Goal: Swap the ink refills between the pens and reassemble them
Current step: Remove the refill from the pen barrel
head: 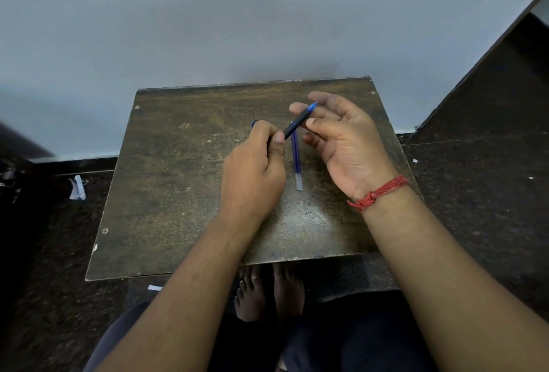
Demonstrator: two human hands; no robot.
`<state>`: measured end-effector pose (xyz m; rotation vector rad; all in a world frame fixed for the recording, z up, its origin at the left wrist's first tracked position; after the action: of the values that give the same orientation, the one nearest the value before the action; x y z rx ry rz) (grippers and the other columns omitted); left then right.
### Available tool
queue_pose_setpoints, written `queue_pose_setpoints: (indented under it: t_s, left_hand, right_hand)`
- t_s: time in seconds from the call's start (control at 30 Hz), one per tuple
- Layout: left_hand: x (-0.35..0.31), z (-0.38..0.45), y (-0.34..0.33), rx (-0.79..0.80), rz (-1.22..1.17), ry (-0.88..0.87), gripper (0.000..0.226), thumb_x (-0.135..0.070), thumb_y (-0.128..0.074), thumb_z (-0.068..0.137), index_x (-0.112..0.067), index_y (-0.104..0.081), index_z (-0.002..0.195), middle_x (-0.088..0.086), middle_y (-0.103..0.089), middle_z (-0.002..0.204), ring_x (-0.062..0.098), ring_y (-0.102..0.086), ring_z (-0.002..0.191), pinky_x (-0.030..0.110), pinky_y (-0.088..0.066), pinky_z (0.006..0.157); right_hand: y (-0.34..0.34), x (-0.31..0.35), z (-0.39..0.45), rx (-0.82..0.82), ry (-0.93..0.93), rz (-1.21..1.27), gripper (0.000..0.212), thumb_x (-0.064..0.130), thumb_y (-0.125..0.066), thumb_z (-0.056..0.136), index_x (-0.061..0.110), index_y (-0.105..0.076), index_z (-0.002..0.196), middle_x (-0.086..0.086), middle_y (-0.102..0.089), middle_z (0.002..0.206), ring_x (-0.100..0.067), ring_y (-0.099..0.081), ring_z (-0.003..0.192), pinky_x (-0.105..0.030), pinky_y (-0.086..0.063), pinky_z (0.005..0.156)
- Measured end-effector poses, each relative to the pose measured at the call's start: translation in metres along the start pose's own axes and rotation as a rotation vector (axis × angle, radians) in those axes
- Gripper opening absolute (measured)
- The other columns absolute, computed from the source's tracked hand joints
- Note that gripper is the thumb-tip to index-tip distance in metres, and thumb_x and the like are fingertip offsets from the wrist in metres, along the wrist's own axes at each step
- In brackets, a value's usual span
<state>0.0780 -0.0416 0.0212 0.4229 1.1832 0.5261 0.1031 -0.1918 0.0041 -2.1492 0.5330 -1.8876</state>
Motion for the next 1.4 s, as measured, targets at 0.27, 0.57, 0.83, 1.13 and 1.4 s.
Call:
queue_pose_setpoints:
  t_s: [0.27, 0.57, 0.83, 1.13, 1.4]
  left_hand:
    - [-0.0009, -0.0002, -0.0025, 0.008, 0.012, -0.026, 0.017, -0.032, -0.043, 0.102, -0.022, -0.049, 0.091, -0.008, -0.05, 0.058, 0.015, -0.049, 0.052, 0.035, -0.039, 0.05]
    - [0.0007, 0.0001, 0.0003, -0.003, 0.019, -0.01, 0.015, -0.028, -0.045, 0.103, -0.023, -0.048, 0.089, -0.009, -0.048, 0.057, 0.009, -0.048, 0.052, 0.032, -0.033, 0.051]
    - [-0.0007, -0.0002, -0.0009, -0.003, 0.026, -0.029, 0.018, -0.032, -0.043, 0.102, -0.02, -0.05, 0.091, -0.009, -0.049, 0.057, 0.017, -0.051, 0.054, 0.037, -0.04, 0.052]
    - [-0.0014, 0.0003, 0.0004, -0.002, 0.034, -0.029, 0.015, -0.028, -0.044, 0.102, -0.023, -0.048, 0.09, -0.01, -0.048, 0.056, 0.01, -0.048, 0.051, 0.034, -0.036, 0.051]
    - [-0.0028, 0.0, -0.0005, 0.0, 0.039, -0.043, 0.017, -0.031, -0.043, 0.102, -0.021, -0.05, 0.091, -0.008, -0.048, 0.056, 0.014, -0.049, 0.051, 0.036, -0.039, 0.05]
  right_hand:
    - [0.0065, -0.0042, 0.0016, -0.086, 0.036, -0.183, 0.013, 0.016, -0.073, 0.089, 0.018, -0.061, 0.085, 0.006, -0.067, 0.071, -0.008, -0.061, 0.063, -0.024, -0.04, 0.051]
    - [0.0004, 0.0017, -0.0018, -0.012, 0.002, -0.041, 0.029, -0.009, -0.053, 0.091, 0.006, -0.059, 0.116, -0.013, -0.077, 0.103, -0.02, -0.071, 0.088, -0.024, -0.05, 0.059]
    - [0.0064, -0.0035, 0.002, -0.075, 0.053, -0.211, 0.01, 0.019, -0.075, 0.087, 0.019, -0.065, 0.087, 0.003, -0.07, 0.077, -0.012, -0.064, 0.07, -0.027, -0.044, 0.055]
    - [0.001, 0.0025, -0.0025, -0.013, 0.011, -0.062, 0.029, -0.008, -0.052, 0.091, 0.007, -0.059, 0.115, -0.013, -0.076, 0.107, -0.021, -0.072, 0.092, -0.027, -0.053, 0.066]
    - [0.0055, 0.0008, -0.0003, -0.077, 0.068, -0.205, 0.009, 0.012, -0.073, 0.088, 0.016, -0.066, 0.09, 0.002, -0.07, 0.079, -0.011, -0.064, 0.068, -0.025, -0.046, 0.054]
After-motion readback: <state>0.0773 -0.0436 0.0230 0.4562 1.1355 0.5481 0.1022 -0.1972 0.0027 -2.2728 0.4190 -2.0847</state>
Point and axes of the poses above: each hand's wrist, its own z-axis towards the middle knuckle, its own y-axis out of the back of the hand, x = y × z, the point moved 9 cm from there along z, towards the middle knuckle
